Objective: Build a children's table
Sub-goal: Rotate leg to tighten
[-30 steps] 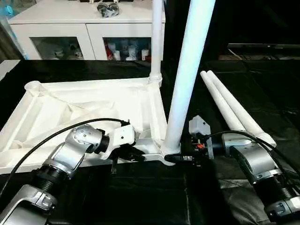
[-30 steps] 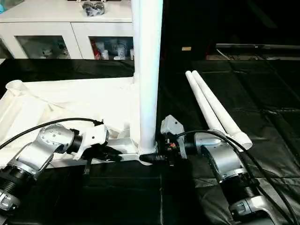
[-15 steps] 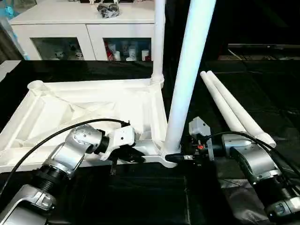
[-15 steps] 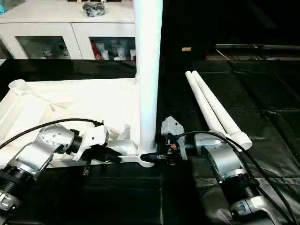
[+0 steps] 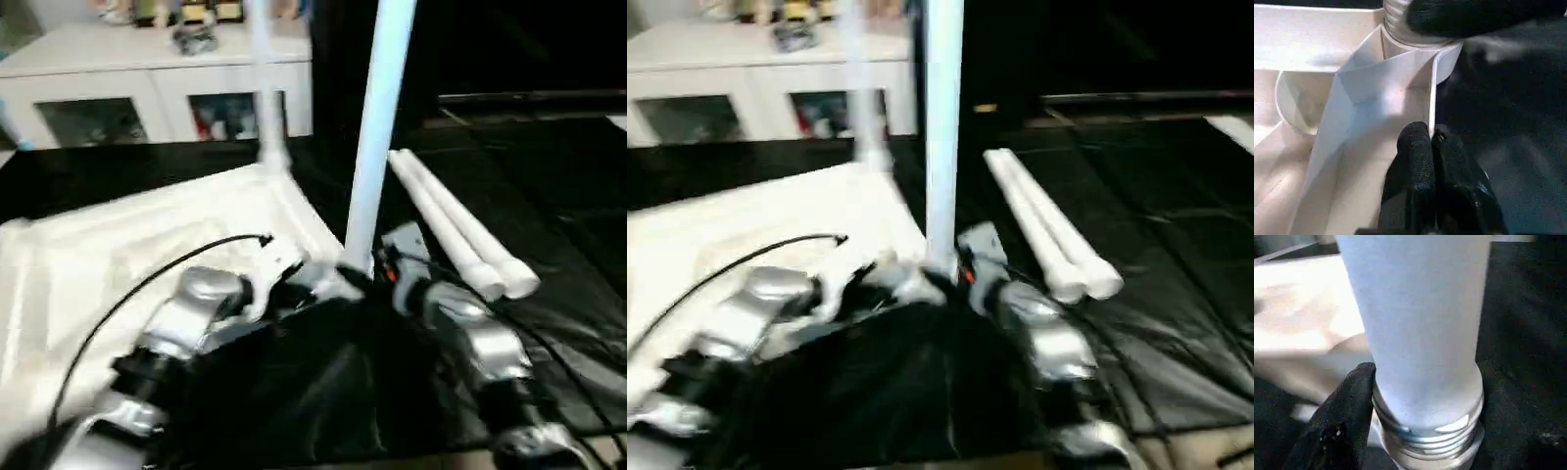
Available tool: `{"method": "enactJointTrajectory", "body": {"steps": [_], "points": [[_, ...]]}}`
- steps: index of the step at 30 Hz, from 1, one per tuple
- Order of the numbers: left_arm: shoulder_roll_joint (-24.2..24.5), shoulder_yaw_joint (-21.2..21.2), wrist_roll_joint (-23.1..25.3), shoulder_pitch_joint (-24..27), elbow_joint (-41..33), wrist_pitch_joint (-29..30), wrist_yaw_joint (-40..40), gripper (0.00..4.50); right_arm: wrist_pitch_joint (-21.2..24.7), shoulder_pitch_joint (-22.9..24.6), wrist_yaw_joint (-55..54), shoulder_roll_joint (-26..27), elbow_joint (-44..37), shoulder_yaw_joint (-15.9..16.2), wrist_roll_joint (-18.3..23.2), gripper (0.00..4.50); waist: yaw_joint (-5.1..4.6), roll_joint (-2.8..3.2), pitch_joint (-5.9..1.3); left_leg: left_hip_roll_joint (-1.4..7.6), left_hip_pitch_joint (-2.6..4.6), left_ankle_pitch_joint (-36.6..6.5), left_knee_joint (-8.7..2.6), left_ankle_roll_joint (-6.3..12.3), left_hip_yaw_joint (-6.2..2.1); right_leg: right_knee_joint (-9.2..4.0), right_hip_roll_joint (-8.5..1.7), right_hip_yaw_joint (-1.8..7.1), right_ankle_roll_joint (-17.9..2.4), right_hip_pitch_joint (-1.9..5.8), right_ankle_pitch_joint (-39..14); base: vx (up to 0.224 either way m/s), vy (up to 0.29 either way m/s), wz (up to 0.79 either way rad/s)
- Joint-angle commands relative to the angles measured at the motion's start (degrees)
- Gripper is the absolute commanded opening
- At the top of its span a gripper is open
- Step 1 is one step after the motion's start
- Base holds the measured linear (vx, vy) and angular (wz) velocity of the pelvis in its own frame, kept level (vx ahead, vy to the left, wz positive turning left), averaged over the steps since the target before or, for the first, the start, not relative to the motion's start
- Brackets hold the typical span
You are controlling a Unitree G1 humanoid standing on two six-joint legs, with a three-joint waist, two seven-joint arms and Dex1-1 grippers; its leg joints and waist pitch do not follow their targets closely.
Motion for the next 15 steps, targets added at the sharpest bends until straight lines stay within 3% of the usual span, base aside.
{"method": "enactJointTrajectory", "body": {"steps": [1, 3, 5, 6, 9, 12, 15], "points": [[-3.81, 0.07, -0.89, -2.98, -3.34, 0.14, 4.41, 0.0, 2.7, 0.52, -0.67, 5.03, 4.73, 3.76, 1.69, 2.75, -0.17, -0.26, -2.19, 0.98, 0.06, -21.63, -4.6, -0.82, -1.31, -6.89, -3.66, 1.43, -4.38, 1.61, -35.32, 0.0, 0.0, 0.0], [-5.24, -0.31, -0.44, -3.02, -3.83, 0.69, 5.86, 0.0, 2.19, -0.63, -2.33, 5.82, 5.97, 3.34, 0.96, 2.75, -0.08, -0.17, -2.47, 1.22, -0.32, -20.58, -4.99, -0.07, -1.28, -6.59, -3.48, 1.59, -5.37, 1.94, -29.8, 0.0, 0.0, 0.0], [-5.44, -0.62, -0.35, -2.92, -4.18, 0.96, 5.9, 0.0, 1.35, -0.94, -2.34, 6.11, 6.21, 2.72, 1.04, 2.75, 0.07, -0.18, -2.58, 1.34, -0.21, -20.19, -5.0, 0.31, -1.04, -6.31, -3.39, 1.91, -6.76, 1.83, -25.8, 0.0, 0.0, 0.0], [-5.1, -0.97, -0.12, -2.84, -4.31, 0.87, 5.65, 0.0, 0.5, -0.98, -1.95, 6.17, 6.24, 2.44, 0.94, 3.1, 0.16, 0.04, -2.66, 1.36, -0.3, -19.51, -5.02, 0.47, -0.95, -6.01, -3.37, 2.05, -7.7, 1.95, -23.37, 0.0, 0.0, 0.0], [-4.36, -1.23, 0.25, -2.53, -4.43, 0.82, 5.26, 0.0, -0.57, -0.91, -1.78, 6.03, 6.41, 2.05, 0.41, 3.48, 0.29, -0.03, -2.81, 1.37, -0.44, -17.85, -4.91, 0.86, -0.69, -5.61, -3.35, 2.24, -9.3, 2.12, -19.41, 0.0, 0.0, 0.0], [-3.29, -1.07, 0.33, -2.07, -4.53, 0.57, 4.67, 0.0, -1.68, -0.55, -1.33, 5.22, 6.33, 1.43, 0.43, 3.82, 0.56, -0.03, -2.94, 1.33, -0.42, -16.35, -4.69, 1.27, -0.49, -5.5, -3.47, 2.39, -10.09, 2.18, -18.68, 0.0, 0.0, 0.0], [-0.25, -1.44, 0.19, -1.5, -3.92, -1.58, 1.68, 0.0, -5.05, 1.34, 2.64, 1.48, 3.37, 1.34, 0.9, 4.01, 0.78, -0.02, -3.03, 1.37, -0.67, -14.07, -4.64, 1.84, -0.37, -5.27, -3.37, 2.37, -10.52, 2.36, -15.9, 0.0, 0.0, 0.0]]}}
